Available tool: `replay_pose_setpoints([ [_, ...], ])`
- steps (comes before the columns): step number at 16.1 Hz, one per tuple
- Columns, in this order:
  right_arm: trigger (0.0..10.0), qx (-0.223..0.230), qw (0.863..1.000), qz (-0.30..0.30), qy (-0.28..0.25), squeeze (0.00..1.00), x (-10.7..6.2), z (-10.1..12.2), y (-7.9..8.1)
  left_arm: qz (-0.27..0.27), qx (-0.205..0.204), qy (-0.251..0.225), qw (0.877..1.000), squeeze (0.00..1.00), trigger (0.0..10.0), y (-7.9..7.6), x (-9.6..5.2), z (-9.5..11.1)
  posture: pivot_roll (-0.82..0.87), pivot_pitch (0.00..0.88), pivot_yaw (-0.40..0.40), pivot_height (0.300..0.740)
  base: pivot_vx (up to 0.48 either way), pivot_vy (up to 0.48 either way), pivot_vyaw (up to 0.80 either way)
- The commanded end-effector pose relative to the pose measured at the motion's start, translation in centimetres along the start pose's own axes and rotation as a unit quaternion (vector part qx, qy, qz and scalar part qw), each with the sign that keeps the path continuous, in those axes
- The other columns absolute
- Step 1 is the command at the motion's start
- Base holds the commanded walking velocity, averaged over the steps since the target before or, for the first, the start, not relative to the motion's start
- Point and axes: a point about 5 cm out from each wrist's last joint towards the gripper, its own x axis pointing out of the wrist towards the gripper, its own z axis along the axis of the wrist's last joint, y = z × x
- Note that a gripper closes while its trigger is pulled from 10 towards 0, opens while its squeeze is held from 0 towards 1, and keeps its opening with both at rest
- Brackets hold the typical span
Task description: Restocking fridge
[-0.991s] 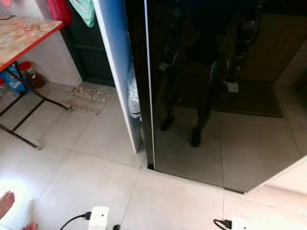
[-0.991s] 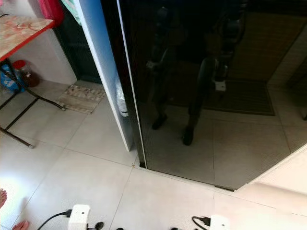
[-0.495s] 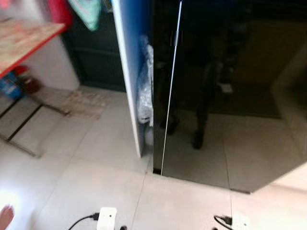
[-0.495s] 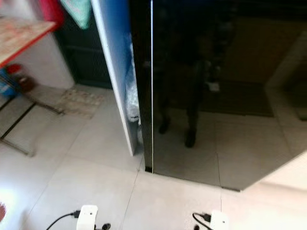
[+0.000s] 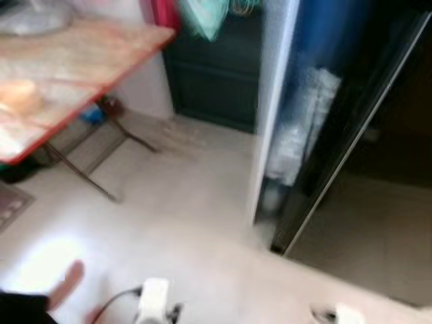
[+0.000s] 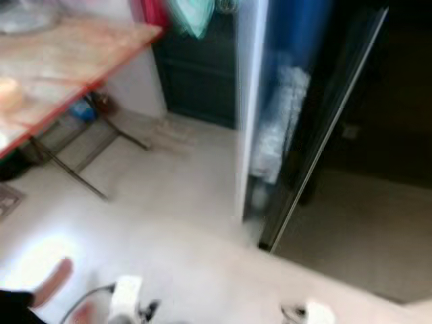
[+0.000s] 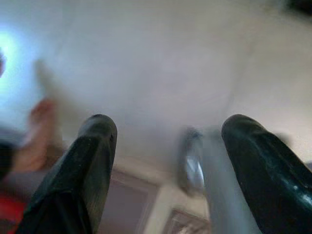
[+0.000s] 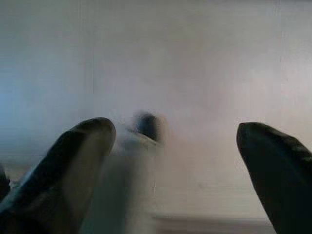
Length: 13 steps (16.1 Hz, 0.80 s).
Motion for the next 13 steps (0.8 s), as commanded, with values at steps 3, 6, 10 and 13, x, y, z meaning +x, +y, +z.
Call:
replay_pose_setpoints([
  [3,10.0,0.007,1.0,0.001,0.023,0.0,-0.24,-1.53,0.27,-0.001,0.001,0.031,1.0,0.0,10.0,0.02,-0.42,-1.76,0.01,0.186,0.031,0.74,0.0,0.36,0.0],
  [6,10.0,0.003,1.0,0.005,0.024,0.0,-0.23,-1.53,0.35,0.0,0.005,0.032,0.999,0.0,10.0,0.11,-0.49,-1.94,0.01,0.184,0.031,0.74,0.0,0.228,0.0],
  [10,10.0,-0.004,1.0,0.01,0.026,0.0,-0.24,-1.6,0.48,0.002,0.002,0.026,1.0,0.0,10.0,0.16,-0.56,-2.04,0.01,0.184,0.023,0.74,0.0,0.0,0.0],
  [13,10.0,-0.008,0.999,0.015,0.027,0.0,-0.25,-1.66,0.62,0.002,0.008,0.039,0.999,0.0,10.0,0.34,-0.7,-2.56,0.01,0.174,0.024,0.74,0.0,0.0,0.0],
])
